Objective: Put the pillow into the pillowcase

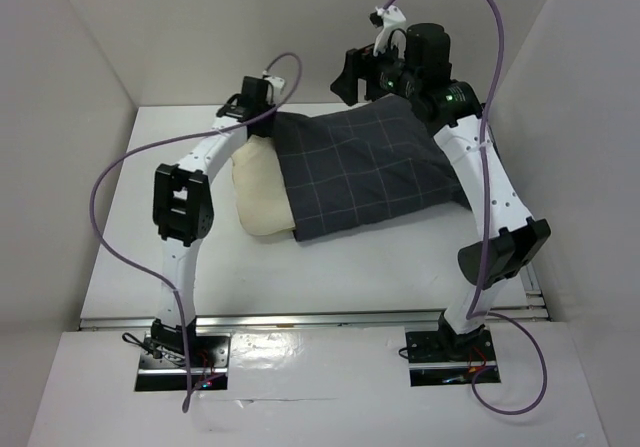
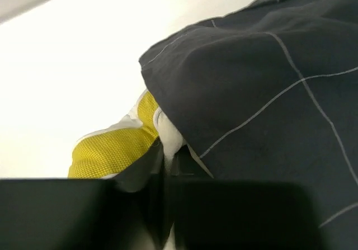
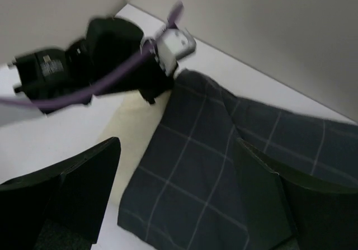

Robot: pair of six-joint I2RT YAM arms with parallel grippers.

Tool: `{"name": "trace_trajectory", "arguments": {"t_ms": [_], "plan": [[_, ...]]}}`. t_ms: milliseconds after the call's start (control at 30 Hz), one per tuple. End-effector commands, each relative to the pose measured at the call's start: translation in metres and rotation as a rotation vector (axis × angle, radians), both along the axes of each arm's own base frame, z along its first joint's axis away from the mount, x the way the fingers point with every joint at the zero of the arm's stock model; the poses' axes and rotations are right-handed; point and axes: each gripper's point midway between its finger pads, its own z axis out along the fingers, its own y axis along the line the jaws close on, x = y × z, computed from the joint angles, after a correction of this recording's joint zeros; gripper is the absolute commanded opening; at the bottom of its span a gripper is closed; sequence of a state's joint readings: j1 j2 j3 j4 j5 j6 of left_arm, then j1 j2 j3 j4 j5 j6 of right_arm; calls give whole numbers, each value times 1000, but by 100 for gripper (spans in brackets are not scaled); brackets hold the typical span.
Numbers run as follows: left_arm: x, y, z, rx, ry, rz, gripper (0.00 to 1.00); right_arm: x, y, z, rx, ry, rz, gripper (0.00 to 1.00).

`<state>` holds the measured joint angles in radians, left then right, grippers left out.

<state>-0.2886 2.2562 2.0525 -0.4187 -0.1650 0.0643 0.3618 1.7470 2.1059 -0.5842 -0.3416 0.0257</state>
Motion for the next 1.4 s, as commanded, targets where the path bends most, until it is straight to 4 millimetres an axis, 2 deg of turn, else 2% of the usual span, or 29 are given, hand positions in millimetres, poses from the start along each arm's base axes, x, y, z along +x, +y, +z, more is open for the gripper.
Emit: {"name": "trace_trajectory", "arguments": {"t_ms": [0, 67, 100, 133, 167, 200, 233, 267, 300, 333, 400, 433, 467, 500, 533, 633, 667, 733, 800, 900, 933, 967, 1100, 1167, 1200, 1300, 1333, 1367], "plan": [[-25, 44, 0, -152, 131, 165, 24, -22, -5, -9, -43, 12, 54, 88], [-36, 54, 3, -184, 145, 158, 54, -28, -5, -16, -55, 28, 69, 88], [-51, 53, 9, -206, 153, 119, 72, -33, -4, -16, -59, 21, 96, 88], [-57, 58, 15, -196, 143, 92, 80, -35, -3, -26, -72, 44, 108, 88], [-65, 56, 22, -193, 131, 50, 84, -36, -4, -29, -83, 49, 111, 88], [-81, 52, 38, -203, 106, -8, 94, -36, -3, -34, -94, 53, 124, 88], [-90, 52, 45, -186, 94, -42, 99, -39, -2, -43, -104, 73, 143, 88], [-100, 40, 52, -119, 71, -136, 100, -38, -2, -44, -110, 67, 146, 88], [-111, 36, 56, -70, 65, -171, 100, -40, -2, -50, -126, 77, 161, 88], [-133, 22, 65, -38, 46, -240, 100, -43, 0, -55, -129, 84, 181, 88], [-159, 13, 73, 50, 19, -390, 100, -45, 3, -57, -146, 80, 197, 88], [-169, 9, 75, 79, -3, -434, 100, -44, 5, -66, -147, 101, 209, 88], [-188, 3, 64, 142, 6, -522, 100, -44, 5, -66, -153, 95, 212, 88], [-201, 0, 77, 163, -36, -557, 100, -43, 6, -74, -159, 118, 213, 88], [-212, 3, 68, 199, -16, -581, 100, -44, 7, -73, -156, 119, 222, 87], [-250, -4, 66, 258, 3, -773, 100, -43, 8, -81, -163, 131, 234, 87], [-260, -2, 56, 299, 17, -825, 100, -43, 8, -85, -165, 139, 235, 87], [-269, 3, 54, 332, 8, -857, 100, -45, 8, -86, -170, 142, 247, 87], [-273, 13, 43, 384, 13, -888, 100, -44, 10, -90, -168, 153, 256, 87], [-268, 27, 37, 452, -15, -904, 100, -47, 9, -100, -176, 183, 257, 87], [-267, 32, 37, 477, -27, -903, 100, -48, 9, -97, -173, 174, 257, 87], [-267, 36, 27, 494, -23, -912, 100, -48, 9, -97, -173, 174, 257, 87], [-258, 59, 20, 611, -89, -938, 100, -51, 8, -99, -175, 182, 257, 87], [-262, 61, 6, 628, -88, -987, 100, -52, 7, -103, -177, 191, 258, 87], [-255, 64, 8, 666, -119, -994, 100, -52, 7, -103, -177, 191, 258, 87], [-254, 58, -2, 668, -152, -1050, 100, -51, 6, -103, -181, 190, 250, 87], [-247, 58, 4, 671, -190, -1036, 100, -52, 6, -105, -184, 199, 250, 87], [-246, 54, -2, 664, -196, -1062, 100, -52, 6, -105, -184, 199, 250, 87]]}}
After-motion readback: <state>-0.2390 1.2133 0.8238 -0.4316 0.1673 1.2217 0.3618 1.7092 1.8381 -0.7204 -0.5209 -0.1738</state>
